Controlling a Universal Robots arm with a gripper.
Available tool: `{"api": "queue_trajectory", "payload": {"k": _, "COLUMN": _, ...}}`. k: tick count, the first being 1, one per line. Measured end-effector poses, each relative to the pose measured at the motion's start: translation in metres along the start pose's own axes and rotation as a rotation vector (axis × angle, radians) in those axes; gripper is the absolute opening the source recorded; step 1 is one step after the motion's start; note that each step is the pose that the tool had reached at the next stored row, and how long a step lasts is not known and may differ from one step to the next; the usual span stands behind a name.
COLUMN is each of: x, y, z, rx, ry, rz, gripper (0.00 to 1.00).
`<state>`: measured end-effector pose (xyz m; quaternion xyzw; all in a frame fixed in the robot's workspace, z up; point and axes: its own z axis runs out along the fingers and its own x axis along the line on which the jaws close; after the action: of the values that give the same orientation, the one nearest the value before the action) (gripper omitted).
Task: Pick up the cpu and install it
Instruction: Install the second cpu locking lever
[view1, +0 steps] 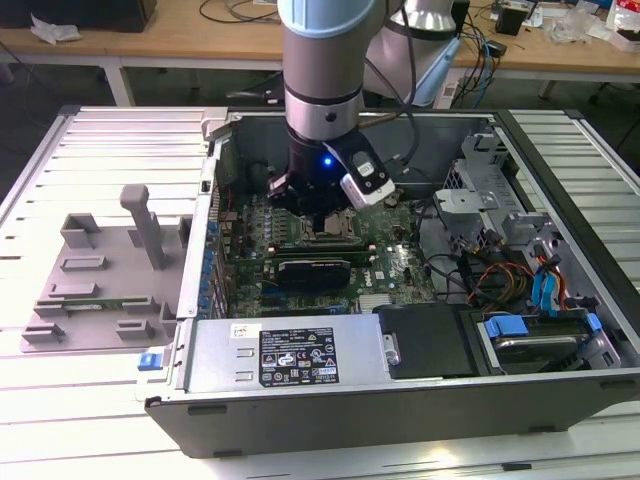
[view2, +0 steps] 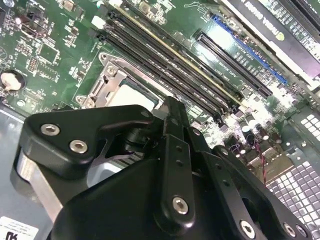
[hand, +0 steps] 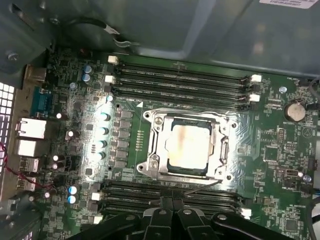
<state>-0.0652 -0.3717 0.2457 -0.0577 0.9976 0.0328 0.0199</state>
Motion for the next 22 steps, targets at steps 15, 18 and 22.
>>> {"api": "queue_trajectory", "payload": {"k": 15, "x": 0.0214, "y": -0.0013, "z": 0.0331, "rx": -0.0169, "ry": -0.0036, "rz": -0.002, "gripper": 0.11}}
{"api": "queue_trajectory", "payload": {"k": 18, "x": 0.023, "y": -0.0018, "z": 0.0358, "rx": -0.0347, "ry": -0.01, "rz": -0.003, "gripper": 0.11}}
{"api": "queue_trajectory", "payload": {"k": 22, "x": 0.0238, "y": -0.0022, "z": 0.0386, "rx": -0.0504, "ry": -0.0166, "rz": -0.002, "gripper": 0.11}}
